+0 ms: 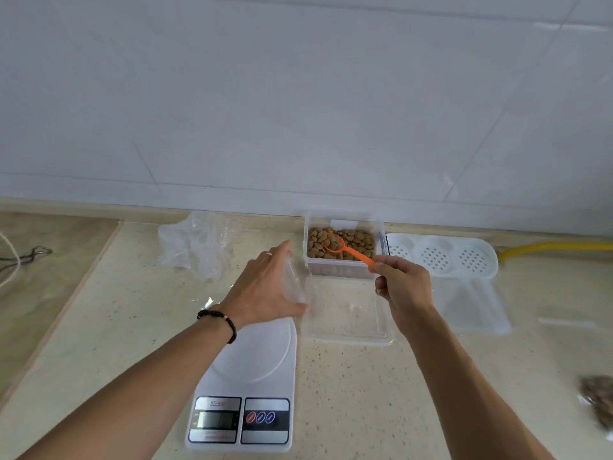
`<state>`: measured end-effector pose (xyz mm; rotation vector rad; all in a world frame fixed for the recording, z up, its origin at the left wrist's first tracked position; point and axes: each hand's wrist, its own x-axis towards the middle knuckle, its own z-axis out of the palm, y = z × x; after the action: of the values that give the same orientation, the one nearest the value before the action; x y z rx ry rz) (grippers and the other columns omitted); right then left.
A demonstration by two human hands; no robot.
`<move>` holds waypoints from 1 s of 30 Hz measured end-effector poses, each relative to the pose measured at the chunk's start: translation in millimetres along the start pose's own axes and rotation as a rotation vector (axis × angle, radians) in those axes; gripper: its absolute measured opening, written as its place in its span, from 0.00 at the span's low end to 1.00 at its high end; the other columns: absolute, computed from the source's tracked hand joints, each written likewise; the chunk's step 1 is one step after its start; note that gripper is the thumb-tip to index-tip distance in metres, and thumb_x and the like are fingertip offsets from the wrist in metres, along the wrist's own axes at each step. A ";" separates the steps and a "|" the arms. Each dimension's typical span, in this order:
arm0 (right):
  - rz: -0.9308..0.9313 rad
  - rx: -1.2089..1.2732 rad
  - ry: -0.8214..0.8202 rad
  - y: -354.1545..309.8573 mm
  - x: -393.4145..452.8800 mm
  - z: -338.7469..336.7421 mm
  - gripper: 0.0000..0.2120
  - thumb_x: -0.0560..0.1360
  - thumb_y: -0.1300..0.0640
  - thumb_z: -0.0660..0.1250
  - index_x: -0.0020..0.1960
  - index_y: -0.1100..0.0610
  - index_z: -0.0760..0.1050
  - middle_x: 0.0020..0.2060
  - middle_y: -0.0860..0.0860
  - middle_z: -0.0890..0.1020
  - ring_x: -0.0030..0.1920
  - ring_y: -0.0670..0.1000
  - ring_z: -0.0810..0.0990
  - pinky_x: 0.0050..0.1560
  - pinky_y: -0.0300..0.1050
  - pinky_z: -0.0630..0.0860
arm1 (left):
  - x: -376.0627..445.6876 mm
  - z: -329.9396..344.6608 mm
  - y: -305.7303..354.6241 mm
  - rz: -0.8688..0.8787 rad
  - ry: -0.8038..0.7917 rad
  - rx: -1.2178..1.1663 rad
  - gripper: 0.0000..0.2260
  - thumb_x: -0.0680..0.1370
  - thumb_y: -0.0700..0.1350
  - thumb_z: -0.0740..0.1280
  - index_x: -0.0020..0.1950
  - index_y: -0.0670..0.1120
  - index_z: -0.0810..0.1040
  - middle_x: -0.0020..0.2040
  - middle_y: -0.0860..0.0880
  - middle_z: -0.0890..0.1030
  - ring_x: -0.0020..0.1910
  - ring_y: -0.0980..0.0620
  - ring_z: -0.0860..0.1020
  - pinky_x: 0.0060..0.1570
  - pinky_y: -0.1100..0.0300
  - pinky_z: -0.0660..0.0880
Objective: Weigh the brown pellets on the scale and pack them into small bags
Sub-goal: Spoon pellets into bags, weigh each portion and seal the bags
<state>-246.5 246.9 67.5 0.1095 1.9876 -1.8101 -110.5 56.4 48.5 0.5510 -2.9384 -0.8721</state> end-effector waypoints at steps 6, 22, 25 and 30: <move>-0.054 0.051 -0.057 -25.3 -4.9 -8.5 0.06 0.72 0.71 0.66 0.45 0.65 0.81 0.34 0.59 0.78 0.27 0.49 0.72 0.31 0.44 0.70 | 24.6 -10.6 10.9 -0.075 0.097 -0.174 0.53 0.60 0.58 0.78 0.77 0.54 0.50 0.70 0.53 0.69 0.68 0.50 0.67 0.63 0.59 0.66; -1.017 -1.217 -0.227 -46.2 -17.2 3.8 0.11 0.75 0.65 0.62 0.47 0.53 0.81 0.40 0.48 0.82 0.36 0.54 0.79 0.34 0.50 0.77 | 32.3 -2.6 30.4 -0.034 0.143 -0.204 0.55 0.63 0.57 0.79 0.78 0.50 0.48 0.73 0.53 0.67 0.70 0.50 0.65 0.70 0.52 0.62; -0.995 -1.084 -0.218 -53.1 -16.1 -2.9 0.12 0.75 0.66 0.62 0.47 0.55 0.82 0.40 0.49 0.83 0.36 0.54 0.79 0.34 0.50 0.76 | 32.0 -5.8 31.4 -0.044 0.163 -0.222 0.54 0.63 0.58 0.79 0.79 0.49 0.48 0.72 0.52 0.67 0.70 0.51 0.66 0.69 0.52 0.63; -0.891 -0.872 -0.133 -62.3 -18.7 -10.8 0.11 0.75 0.68 0.62 0.45 0.56 0.81 0.39 0.48 0.82 0.36 0.49 0.78 0.36 0.40 0.74 | 35.7 -9.0 34.6 -0.048 0.200 -0.259 0.55 0.63 0.58 0.80 0.79 0.50 0.47 0.72 0.52 0.67 0.69 0.51 0.66 0.69 0.51 0.64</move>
<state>-254.4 253.2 132.7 -1.2834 2.7350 -1.0674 -154.2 66.6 71.9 0.6504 -2.5922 -1.1104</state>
